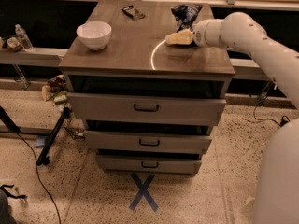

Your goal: Place blue chip bag into white bowl

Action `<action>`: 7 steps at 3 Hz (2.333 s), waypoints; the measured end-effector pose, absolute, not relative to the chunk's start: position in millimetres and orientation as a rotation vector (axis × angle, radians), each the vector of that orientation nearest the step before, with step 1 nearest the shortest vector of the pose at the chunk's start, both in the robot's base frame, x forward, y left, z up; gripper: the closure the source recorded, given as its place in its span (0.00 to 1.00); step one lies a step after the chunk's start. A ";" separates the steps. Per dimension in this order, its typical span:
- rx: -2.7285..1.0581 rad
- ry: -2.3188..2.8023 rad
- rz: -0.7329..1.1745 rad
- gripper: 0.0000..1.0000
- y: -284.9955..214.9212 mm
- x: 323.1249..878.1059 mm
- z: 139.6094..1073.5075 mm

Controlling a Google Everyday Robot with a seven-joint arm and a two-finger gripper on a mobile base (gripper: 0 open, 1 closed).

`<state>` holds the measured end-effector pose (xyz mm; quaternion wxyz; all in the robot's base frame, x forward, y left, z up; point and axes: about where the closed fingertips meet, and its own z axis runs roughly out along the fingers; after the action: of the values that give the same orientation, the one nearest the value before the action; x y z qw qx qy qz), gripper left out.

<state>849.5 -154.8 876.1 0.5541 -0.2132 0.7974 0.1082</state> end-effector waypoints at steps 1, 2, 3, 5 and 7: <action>-0.502 1.897 0.263 0.17 -150.3 861.8 866.6; -0.527 1.914 0.263 0.48 -147.0 867.7 857.5; -0.572 1.890 0.288 0.71 -134.7 870.0 861.7; -0.715 1.730 0.505 1.00 -60.7 841.5 920.6; -0.803 1.643 0.589 1.00 0.5 825.1 954.8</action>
Offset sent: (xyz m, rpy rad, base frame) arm 0.0223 0.0049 -0.0217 -0.0380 0.0385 0.0139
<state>825.1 0.5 954.8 0.5730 -0.3426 0.7008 0.2513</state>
